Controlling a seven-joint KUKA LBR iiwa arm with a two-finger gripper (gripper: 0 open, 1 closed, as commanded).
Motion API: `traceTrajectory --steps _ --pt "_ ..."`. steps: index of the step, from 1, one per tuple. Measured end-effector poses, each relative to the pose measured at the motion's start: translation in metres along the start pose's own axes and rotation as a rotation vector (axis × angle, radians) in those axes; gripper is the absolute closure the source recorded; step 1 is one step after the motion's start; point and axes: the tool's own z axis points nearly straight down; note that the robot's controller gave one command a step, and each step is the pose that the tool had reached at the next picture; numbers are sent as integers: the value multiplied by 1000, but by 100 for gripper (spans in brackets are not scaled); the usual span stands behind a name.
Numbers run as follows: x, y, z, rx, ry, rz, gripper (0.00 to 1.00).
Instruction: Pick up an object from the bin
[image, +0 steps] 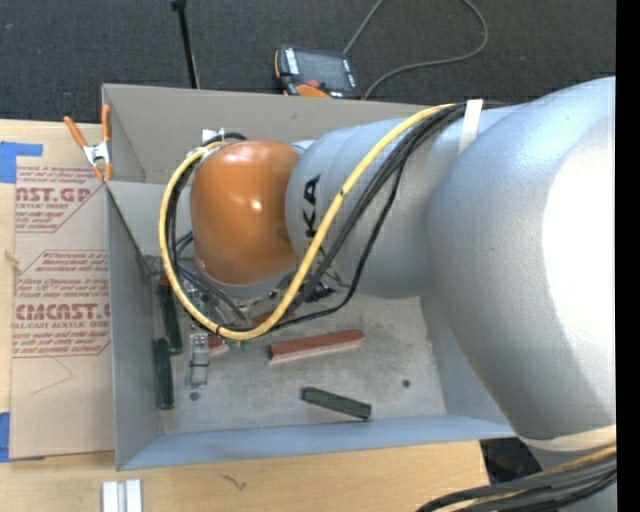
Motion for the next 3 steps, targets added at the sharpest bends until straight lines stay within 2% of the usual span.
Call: traceTrajectory --steps 1,2,3 --pt "-20 -49 94 2 -1 16 0" --pt "-22 -46 89 -2 -8 14 100" --pt "-26 -121 74 1 -8 115 100"
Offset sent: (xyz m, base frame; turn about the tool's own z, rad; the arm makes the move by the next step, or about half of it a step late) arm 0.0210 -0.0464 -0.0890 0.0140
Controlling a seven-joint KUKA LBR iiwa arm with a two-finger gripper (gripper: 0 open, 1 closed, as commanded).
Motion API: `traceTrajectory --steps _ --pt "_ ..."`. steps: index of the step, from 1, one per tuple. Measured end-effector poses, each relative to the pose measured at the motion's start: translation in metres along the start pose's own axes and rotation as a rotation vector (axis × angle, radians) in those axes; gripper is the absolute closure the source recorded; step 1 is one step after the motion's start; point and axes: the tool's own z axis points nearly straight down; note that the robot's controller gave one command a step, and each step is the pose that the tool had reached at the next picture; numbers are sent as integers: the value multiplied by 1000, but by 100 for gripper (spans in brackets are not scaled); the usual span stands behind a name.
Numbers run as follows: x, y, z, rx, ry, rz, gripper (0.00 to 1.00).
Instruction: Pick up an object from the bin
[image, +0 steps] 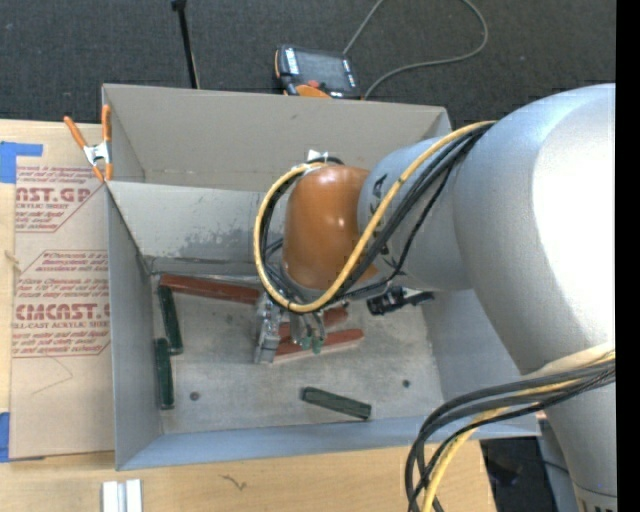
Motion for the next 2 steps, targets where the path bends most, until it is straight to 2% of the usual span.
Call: traceTrajectory --steps 1,2 --pt "34 -54 -14 -1 4 -60 100" --pt "33 -51 -13 -3 1 -63 0"
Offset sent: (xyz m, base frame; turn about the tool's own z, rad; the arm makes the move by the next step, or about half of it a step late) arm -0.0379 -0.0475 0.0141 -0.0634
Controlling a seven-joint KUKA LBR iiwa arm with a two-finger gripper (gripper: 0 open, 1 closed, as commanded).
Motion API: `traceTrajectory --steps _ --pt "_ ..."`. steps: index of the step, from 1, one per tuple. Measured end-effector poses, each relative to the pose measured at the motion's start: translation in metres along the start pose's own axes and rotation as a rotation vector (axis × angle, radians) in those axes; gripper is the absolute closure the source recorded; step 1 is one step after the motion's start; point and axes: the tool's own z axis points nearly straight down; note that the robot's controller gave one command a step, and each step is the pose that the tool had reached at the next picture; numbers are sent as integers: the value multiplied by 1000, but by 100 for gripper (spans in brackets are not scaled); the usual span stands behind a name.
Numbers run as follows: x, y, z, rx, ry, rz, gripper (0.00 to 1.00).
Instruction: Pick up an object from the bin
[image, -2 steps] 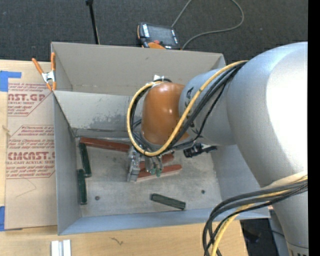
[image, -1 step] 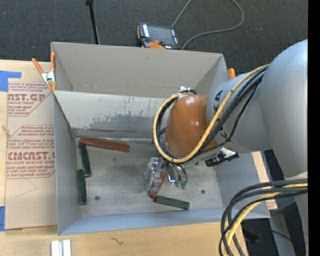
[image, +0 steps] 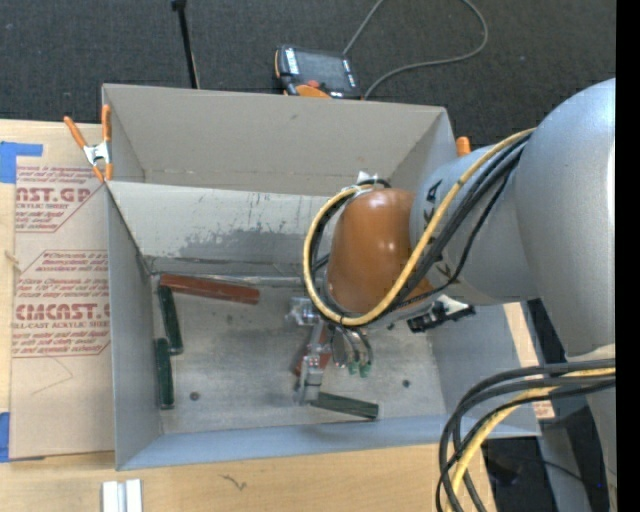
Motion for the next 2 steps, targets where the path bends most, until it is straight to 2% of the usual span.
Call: traceTrajectory --steps 1,2 --pt "30 -55 24 1 -13 -381 0" --pt "-16 -116 28 4 -5 -339 0"
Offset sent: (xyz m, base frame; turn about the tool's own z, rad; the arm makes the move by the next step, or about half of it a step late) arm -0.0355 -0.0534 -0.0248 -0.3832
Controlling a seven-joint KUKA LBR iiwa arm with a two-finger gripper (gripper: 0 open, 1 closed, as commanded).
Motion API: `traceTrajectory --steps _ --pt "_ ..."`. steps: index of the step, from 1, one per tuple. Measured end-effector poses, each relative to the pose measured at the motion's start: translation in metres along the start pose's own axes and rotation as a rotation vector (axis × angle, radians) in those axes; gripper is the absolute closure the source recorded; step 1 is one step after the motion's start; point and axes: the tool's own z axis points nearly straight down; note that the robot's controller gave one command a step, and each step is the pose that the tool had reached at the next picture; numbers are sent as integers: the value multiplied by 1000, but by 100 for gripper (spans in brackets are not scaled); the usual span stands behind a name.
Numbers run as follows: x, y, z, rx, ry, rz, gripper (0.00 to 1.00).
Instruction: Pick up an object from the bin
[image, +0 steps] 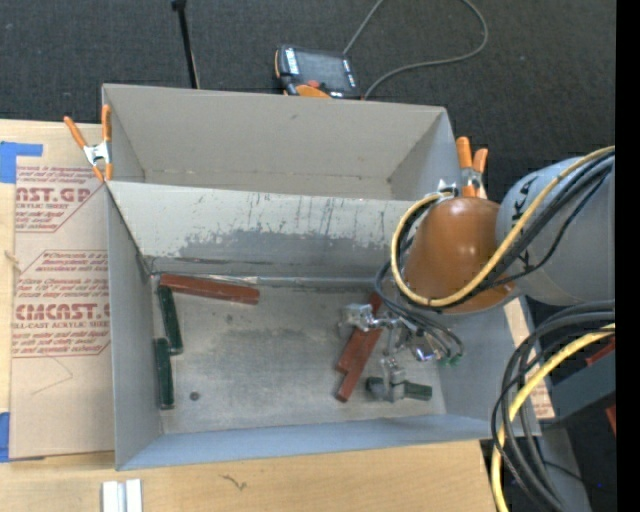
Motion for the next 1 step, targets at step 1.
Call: traceTrajectory --steps 1 --pt "-2 5 -3 -3 -6 -6 100"
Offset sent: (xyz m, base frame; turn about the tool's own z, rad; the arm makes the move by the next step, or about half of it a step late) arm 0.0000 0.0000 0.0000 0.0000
